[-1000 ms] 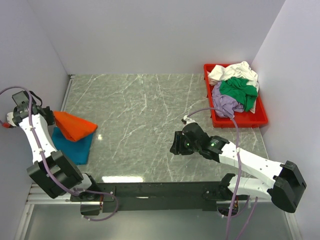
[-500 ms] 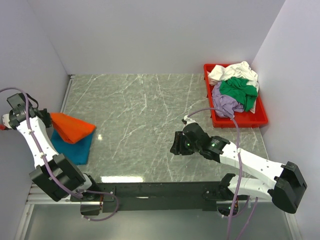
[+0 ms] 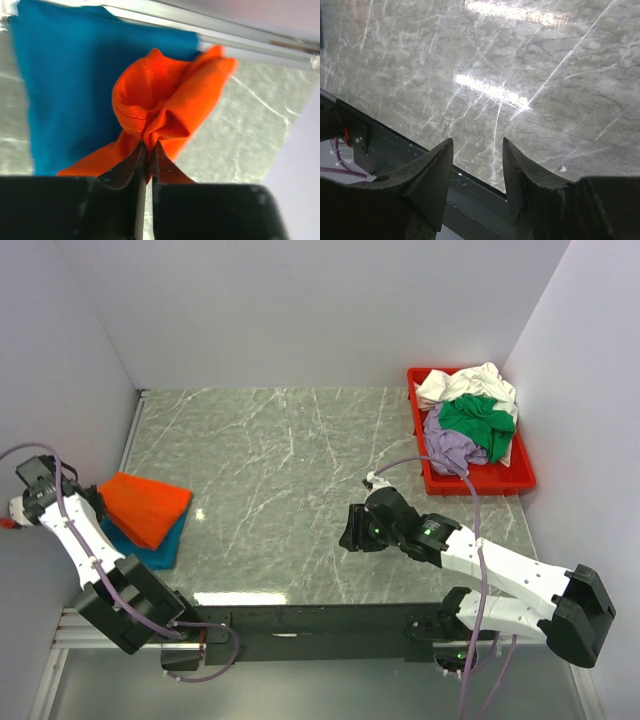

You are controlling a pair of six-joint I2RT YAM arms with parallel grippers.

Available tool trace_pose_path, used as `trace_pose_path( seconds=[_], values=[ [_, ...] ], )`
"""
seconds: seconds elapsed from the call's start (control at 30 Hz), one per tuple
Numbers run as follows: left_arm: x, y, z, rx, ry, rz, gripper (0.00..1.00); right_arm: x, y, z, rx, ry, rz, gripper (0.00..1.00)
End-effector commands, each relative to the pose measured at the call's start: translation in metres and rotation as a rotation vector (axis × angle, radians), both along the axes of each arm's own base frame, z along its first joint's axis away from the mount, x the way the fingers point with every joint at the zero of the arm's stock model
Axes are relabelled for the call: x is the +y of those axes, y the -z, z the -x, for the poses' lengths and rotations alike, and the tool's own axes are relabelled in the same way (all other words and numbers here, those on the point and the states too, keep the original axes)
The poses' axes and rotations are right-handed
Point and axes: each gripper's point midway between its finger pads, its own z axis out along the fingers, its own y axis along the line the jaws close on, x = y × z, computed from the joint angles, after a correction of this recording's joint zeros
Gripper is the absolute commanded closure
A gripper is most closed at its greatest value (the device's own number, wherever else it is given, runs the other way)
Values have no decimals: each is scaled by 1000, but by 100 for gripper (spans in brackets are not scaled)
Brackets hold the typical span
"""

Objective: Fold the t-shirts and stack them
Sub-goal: Neatly place the folded tshirt to the corner

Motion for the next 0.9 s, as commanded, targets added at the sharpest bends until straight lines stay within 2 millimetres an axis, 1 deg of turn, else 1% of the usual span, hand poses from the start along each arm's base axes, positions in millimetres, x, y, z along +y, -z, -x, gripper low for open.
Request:
trace_pose_path(
  seconds=[0.0, 0.03, 0.07, 0.1, 0.13, 0.17, 0.3, 0.43, 0.47, 0.5, 0.57, 0.6, 0.67, 0.7, 0.77, 0.8, 0.87],
  values=[
    [8, 5, 24, 39, -30, -62, 88, 5, -19, -1, -49, -11, -32, 49],
    [9, 13, 32, 58, -48, -58, 62, 4, -18, 1, -48, -15, -29, 48],
    [9, 15, 36, 68, -51, -63, 46, 4, -18, 2, -50, -17, -32, 47],
    [10, 13, 40, 68, -61, -83, 31, 4, -19, 3, -52, -23, -31, 47],
    [8, 14, 42, 69, -59, -84, 7, 4, -19, 3, -53, -23, -33, 46],
    [7, 12, 42, 58, -53, -94, 1, 4, -20, 4, -55, -26, -33, 45],
    [3, -8, 39, -24, -25, -163, 1, 3, -25, 4, -62, -25, -43, 43],
    [-4, -23, 29, -81, 30, -205, 1, 3, -25, 4, -67, -22, -55, 43],
    [-7, -25, 25, -89, 51, -213, 0, 4, -25, 4, -68, -22, -56, 43],
    [-16, -30, 18, -101, 90, -225, 1, 4, -25, 4, -70, -21, -59, 43],
    [-25, -34, 10, -112, 124, -250, 1, 4, -26, 4, -73, -20, -64, 43],
    [-42, -36, -2, -128, 187, -255, 1, 5, -28, 4, -79, -24, -67, 43],
    [-58, -40, -14, -150, 223, -274, 1, 3, -28, 0, -92, -6, -62, 43],
    [-83, -42, -25, -168, 306, -277, 1, 3, -29, -1, -97, -3, -64, 43],
    [-105, -43, -35, -197, 353, -270, 1, 3, -31, -3, -106, 4, -66, 42],
    [-128, -42, -44, -213, 429, -271, 0, 3, -32, -3, -110, 4, -71, 42],
    [-153, -43, -52, -238, 484, -266, 1, 4, -34, -5, -121, 12, -76, 41]
  ],
)
